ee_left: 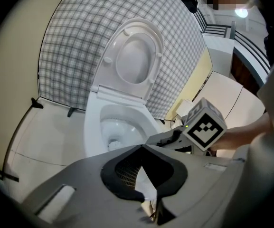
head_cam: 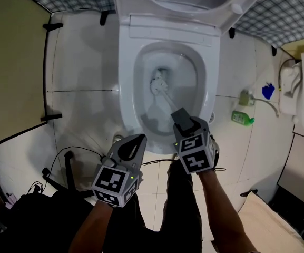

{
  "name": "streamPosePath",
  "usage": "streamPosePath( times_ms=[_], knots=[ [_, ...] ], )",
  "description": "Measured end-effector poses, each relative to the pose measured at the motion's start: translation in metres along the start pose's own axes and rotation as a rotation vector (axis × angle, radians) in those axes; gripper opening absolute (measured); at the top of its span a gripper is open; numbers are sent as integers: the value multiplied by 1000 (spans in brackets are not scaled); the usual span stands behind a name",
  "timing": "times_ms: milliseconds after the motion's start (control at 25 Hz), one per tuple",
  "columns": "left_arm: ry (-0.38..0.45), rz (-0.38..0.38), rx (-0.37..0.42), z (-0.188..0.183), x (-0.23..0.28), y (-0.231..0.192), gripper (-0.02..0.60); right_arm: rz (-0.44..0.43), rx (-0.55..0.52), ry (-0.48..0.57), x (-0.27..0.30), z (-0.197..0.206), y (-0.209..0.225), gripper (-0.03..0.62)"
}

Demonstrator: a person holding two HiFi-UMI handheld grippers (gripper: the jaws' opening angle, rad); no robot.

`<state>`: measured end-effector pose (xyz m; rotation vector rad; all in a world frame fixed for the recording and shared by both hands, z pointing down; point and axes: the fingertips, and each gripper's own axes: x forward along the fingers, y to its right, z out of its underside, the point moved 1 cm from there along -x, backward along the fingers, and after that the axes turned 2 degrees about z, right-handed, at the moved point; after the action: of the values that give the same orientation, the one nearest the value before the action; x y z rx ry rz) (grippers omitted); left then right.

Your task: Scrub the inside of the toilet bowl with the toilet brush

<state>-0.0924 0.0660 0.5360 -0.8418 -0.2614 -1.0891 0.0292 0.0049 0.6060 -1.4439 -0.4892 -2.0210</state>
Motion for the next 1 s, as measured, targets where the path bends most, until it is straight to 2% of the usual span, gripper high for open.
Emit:
streamPosePath(
  times_ms=[240,400,560,760,1000],
  knots=[
    [27,2,-14,-9,6,-4,8,-104,-33,74,-43,-4,-24,186],
    [36,1,-1,-17,2,-7,8,-144,-59,156,-47,-23,-27,184],
    [25,-6,1,-16,0,-11,8,-120,-54,196,-32,-43,-22,184],
    [14,7,8,-14,4,-4,8,-86,65,241,-10,-60,-2,184],
    [-6,17,15,-10,6,1,8,-12,82,265,0,-53,17,178]
  ],
)
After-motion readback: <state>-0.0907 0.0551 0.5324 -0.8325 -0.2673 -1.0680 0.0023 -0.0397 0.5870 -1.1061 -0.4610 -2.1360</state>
